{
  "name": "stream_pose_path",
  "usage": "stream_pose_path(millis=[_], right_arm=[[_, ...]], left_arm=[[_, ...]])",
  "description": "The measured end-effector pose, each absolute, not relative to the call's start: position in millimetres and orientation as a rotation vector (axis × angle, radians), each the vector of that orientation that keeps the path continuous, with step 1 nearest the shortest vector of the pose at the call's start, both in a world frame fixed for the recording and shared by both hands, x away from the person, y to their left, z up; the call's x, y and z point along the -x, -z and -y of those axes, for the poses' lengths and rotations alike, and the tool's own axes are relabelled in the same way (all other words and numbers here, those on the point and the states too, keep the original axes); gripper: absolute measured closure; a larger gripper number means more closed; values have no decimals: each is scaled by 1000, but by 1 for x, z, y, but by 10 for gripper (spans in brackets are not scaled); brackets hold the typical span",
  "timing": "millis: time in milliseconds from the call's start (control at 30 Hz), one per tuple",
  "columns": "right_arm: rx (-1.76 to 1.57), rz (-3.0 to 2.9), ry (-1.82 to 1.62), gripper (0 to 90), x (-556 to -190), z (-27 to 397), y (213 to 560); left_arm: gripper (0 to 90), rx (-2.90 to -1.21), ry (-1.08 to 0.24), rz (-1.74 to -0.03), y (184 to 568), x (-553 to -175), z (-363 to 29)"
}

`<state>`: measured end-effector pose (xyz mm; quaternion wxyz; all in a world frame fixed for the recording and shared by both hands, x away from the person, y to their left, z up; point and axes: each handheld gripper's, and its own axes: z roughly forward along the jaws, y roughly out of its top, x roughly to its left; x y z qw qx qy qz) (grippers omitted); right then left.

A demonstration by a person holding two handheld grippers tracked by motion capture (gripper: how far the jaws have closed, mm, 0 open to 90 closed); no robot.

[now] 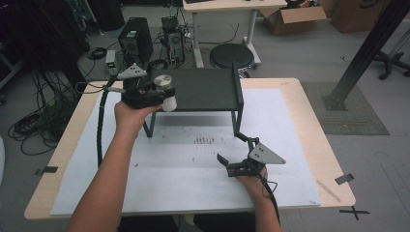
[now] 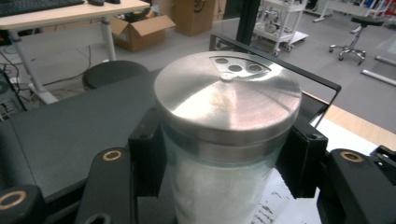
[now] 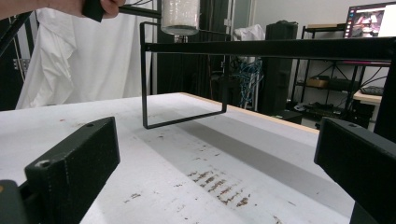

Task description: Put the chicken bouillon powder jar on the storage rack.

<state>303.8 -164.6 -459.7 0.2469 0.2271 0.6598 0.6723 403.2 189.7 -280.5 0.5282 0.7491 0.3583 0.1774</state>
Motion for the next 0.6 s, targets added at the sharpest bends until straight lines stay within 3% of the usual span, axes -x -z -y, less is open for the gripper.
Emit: stream_pose_path(millis=[600], right_arm=[[-619,-1799,-1836,0,-304,165,460]], left_arm=[[433,-1835,-518,-878,278,-416,-175]])
